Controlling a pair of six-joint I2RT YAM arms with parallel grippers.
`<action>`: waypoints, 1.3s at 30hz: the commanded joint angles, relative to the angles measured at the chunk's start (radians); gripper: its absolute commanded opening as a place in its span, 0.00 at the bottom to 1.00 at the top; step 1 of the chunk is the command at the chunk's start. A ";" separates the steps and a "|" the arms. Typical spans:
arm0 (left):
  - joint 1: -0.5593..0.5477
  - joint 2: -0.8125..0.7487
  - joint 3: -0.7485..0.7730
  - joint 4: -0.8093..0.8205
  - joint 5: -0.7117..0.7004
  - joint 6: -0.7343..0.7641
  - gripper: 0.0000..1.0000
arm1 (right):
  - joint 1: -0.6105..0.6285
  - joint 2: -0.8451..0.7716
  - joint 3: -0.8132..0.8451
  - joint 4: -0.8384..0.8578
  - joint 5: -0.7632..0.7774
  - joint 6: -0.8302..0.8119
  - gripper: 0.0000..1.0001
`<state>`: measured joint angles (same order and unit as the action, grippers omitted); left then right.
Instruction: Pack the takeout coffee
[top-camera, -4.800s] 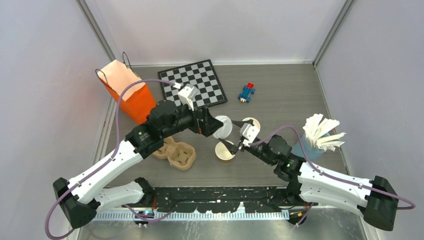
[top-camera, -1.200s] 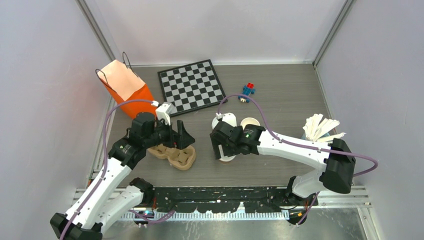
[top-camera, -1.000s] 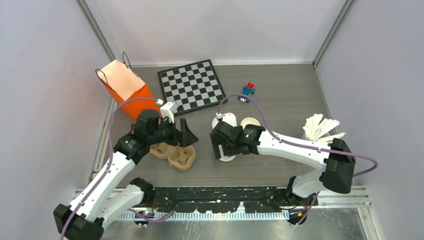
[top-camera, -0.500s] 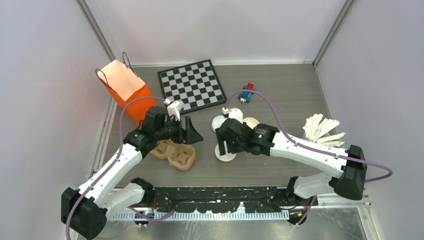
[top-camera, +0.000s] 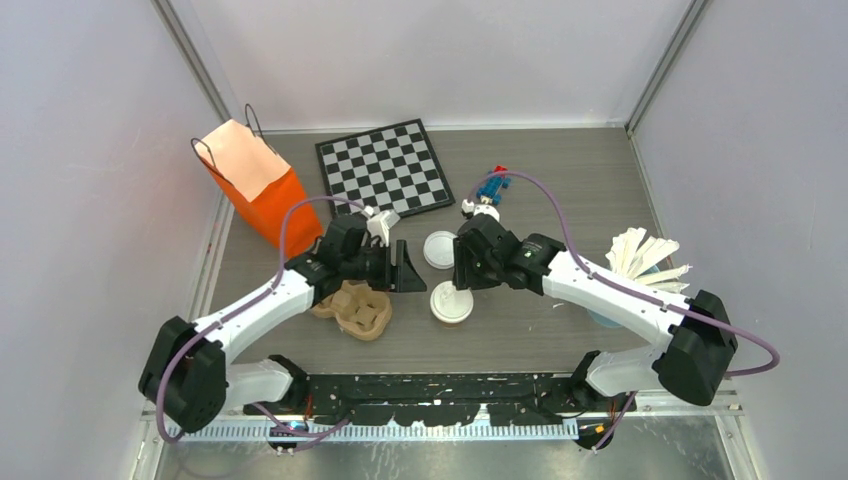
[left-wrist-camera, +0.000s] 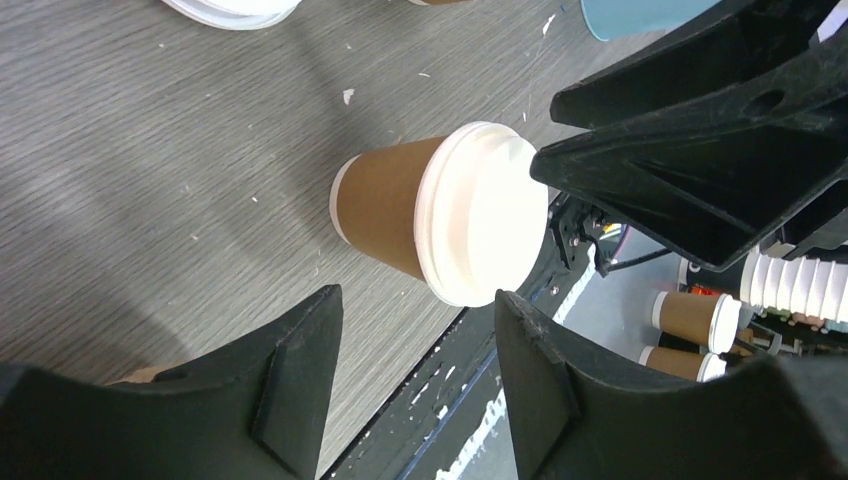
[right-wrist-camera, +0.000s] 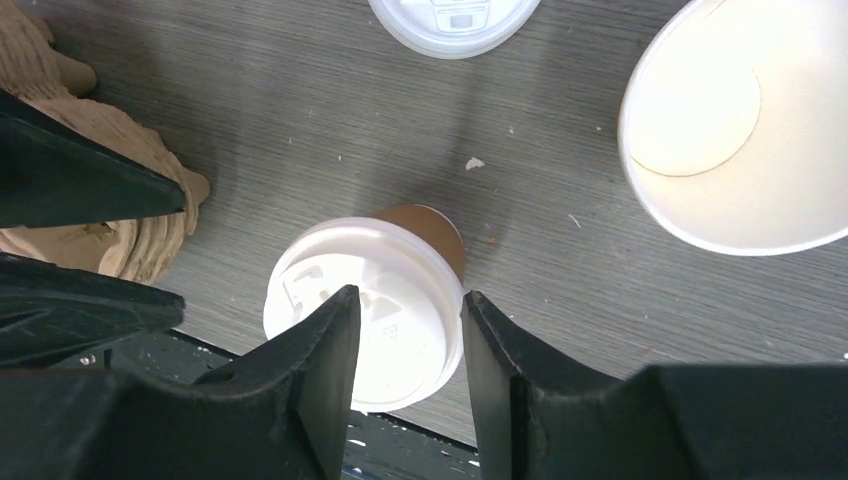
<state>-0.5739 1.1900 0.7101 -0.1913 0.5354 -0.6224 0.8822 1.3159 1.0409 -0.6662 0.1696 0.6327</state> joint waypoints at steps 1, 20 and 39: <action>-0.024 0.042 0.006 0.129 0.017 -0.024 0.58 | -0.037 0.007 -0.021 0.088 -0.088 -0.035 0.46; -0.108 0.206 0.002 0.234 -0.017 -0.062 0.51 | -0.081 -0.002 -0.161 0.176 -0.111 -0.030 0.35; -0.172 0.165 0.032 0.165 -0.076 -0.043 0.58 | -0.080 -0.193 -0.126 0.034 -0.126 0.024 0.40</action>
<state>-0.7410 1.3876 0.7105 -0.0044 0.4751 -0.6804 0.8005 1.1793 0.8829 -0.5835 0.0540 0.6388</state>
